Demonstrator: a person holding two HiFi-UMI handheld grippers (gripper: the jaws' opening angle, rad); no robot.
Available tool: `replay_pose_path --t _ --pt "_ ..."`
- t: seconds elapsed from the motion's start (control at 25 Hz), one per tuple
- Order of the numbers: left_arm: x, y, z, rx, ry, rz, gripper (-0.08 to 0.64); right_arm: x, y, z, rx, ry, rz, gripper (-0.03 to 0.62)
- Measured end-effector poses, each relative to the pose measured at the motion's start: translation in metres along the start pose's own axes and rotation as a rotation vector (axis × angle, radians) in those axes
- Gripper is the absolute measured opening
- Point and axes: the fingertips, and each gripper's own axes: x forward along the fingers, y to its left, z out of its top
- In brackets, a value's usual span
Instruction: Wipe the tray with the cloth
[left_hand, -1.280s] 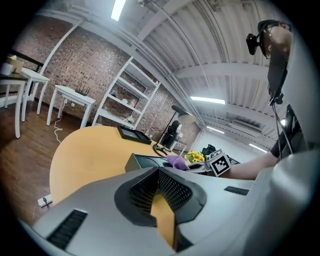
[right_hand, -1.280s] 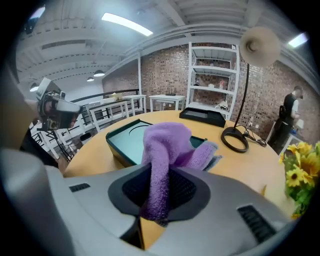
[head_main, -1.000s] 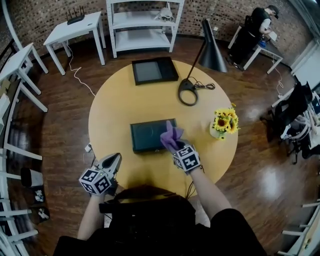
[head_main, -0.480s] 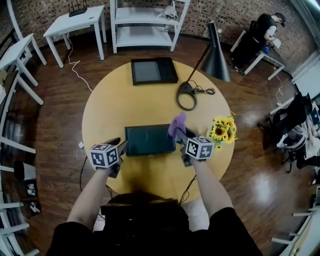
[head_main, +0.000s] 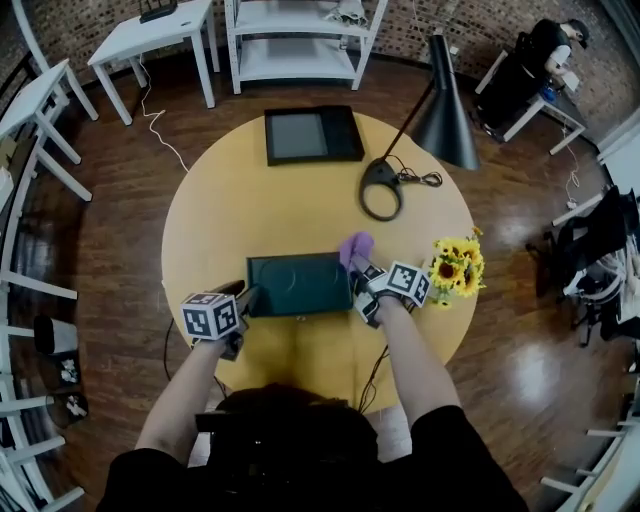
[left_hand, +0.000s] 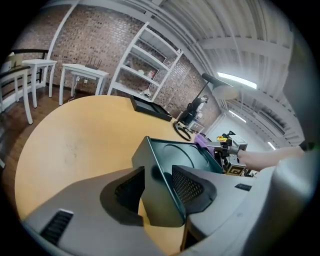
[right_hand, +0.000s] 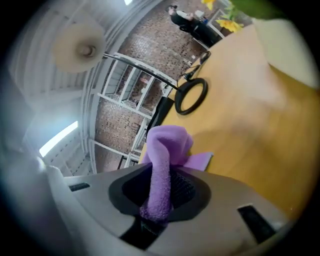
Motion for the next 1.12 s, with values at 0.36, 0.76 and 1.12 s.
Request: replay_pose_path --t 0.36,0.76,1.12 --pt "-0.003 0.003 -0.006 -0.065 -0.012 -0.024 0.143 -0.022 -0.037 -0.049 0.166 0.080 -0.032 0.086" --pt "-0.003 0.003 -0.004 -0.079 -0.045 -0.032 0.127 -0.065 -0.040 -0.088 0.227 0.002 -0.028 0.086" --pt "-0.003 0.005 -0.003 -0.068 -0.037 -0.044 0.129 -0.078 -0.030 -0.138 0.358 -0.134 0.026 0.086"
